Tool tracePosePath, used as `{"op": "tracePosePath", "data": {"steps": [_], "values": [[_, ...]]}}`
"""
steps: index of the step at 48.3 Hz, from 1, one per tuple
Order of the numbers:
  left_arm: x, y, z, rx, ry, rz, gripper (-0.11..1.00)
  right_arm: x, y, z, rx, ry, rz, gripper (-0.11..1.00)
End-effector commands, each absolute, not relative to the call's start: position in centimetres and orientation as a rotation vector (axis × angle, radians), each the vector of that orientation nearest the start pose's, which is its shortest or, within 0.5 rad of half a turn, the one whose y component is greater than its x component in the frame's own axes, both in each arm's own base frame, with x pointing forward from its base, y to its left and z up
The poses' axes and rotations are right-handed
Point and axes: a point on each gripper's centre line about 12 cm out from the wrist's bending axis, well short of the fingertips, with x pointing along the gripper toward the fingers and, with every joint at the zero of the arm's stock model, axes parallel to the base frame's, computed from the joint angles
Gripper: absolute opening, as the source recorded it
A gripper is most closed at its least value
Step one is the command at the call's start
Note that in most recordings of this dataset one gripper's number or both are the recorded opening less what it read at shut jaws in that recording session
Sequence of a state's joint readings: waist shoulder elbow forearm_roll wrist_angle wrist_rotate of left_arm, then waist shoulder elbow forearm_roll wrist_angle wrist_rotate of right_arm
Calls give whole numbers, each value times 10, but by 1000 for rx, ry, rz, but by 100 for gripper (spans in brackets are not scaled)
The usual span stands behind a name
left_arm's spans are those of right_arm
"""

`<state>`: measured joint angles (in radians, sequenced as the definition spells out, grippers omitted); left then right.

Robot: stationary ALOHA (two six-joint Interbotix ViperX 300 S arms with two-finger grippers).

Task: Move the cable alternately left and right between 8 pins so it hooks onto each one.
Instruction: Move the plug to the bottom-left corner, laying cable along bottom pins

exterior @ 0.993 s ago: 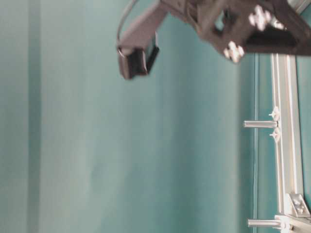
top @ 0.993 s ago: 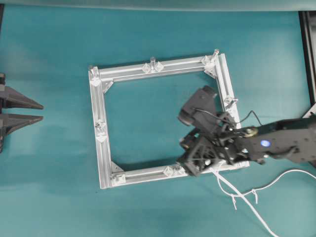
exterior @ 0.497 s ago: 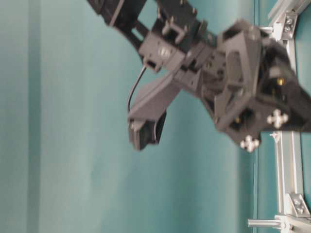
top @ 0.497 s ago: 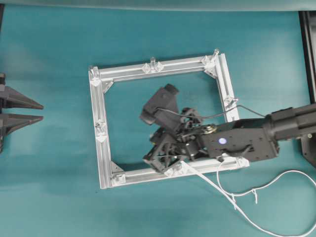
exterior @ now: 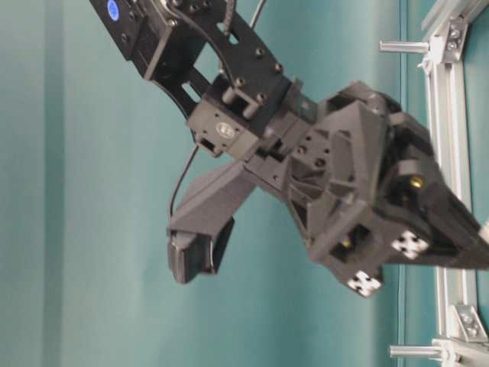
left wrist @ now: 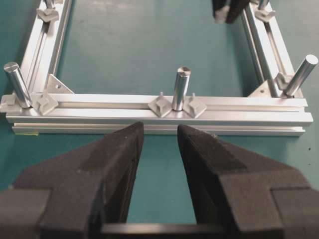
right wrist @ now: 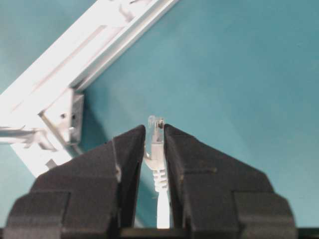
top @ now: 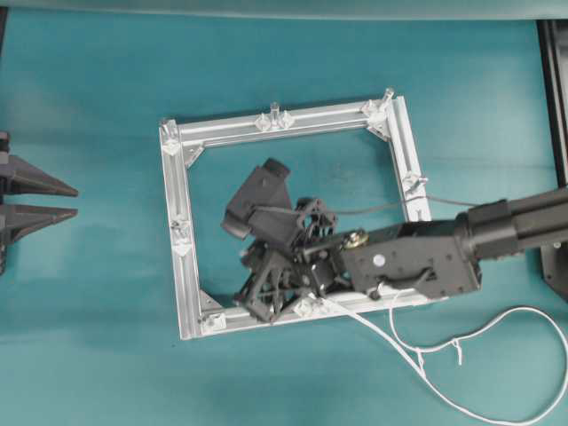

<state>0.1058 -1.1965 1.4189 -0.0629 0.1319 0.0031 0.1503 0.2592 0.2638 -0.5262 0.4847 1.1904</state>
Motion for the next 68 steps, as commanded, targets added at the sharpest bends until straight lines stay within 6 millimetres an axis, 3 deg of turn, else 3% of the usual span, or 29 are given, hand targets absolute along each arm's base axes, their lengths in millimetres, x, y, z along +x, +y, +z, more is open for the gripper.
{"op": "tracePosePath", "data": {"steps": [1, 20, 34, 48, 68], "values": [[147, 15, 189, -84, 338, 107, 38, 468, 55, 171, 488, 823, -366, 16], [147, 15, 189, -84, 338, 107, 38, 489, 119, 174, 456, 806, -239, 16], [147, 15, 189, -84, 338, 107, 38, 482, 161, 177, 445, 838, -190, 16], [147, 15, 189, -84, 338, 107, 38, 480, 185, 173, 460, 870, -179, 16], [147, 15, 189, -84, 338, 107, 38, 521, 200, 168, 471, 856, -212, 16]]}}
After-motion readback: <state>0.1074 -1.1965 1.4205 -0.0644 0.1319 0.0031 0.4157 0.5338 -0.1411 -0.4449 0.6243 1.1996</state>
